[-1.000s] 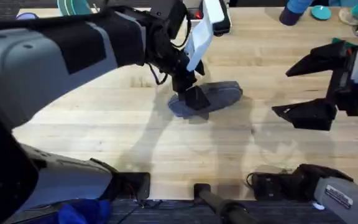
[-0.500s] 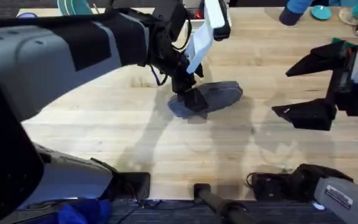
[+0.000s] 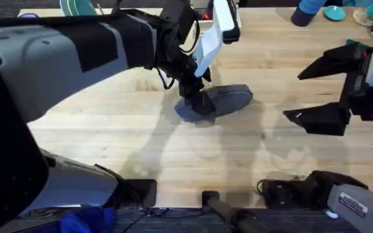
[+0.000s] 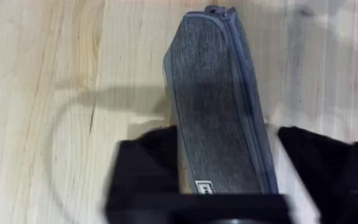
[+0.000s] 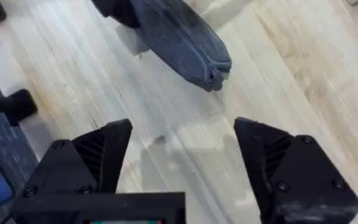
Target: Unzip the bag, pick up the pens from the table one at a time and place them inside, then zip the bag closed.
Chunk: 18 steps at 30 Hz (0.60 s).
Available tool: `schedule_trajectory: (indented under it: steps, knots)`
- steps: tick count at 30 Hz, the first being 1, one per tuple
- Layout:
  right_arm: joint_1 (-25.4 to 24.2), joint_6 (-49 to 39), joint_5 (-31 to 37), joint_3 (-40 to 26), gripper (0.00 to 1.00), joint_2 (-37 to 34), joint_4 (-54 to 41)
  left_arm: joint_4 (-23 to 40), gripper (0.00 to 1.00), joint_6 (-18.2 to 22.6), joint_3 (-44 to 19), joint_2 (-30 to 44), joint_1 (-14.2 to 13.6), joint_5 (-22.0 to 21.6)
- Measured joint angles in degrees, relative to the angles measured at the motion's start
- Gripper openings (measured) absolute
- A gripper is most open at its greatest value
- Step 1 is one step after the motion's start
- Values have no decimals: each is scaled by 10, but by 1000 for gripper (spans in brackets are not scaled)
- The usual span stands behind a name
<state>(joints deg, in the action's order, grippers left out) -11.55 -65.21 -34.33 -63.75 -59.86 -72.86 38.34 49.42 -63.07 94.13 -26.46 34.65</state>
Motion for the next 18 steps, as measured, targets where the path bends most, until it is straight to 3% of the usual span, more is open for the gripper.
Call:
schedule_trajectory:
  steps: [2, 6, 8, 18]
  knots:
    - [0, 0, 0, 0, 997, 0, 0, 0, 621, 1, 0, 0, 0, 0]
    - [0, 0, 0, 0, 997, 0, 0, 3, 304, 2, 0, 0, 0, 0]
    - [0, 0, 0, 0, 996, 0, 0, 4, 82, 5, 0, 0, 0, -2]
    - [0, -39, -14, 0, 996, 0, 0, 4, 45, 7, 0, 0, 0, -3]
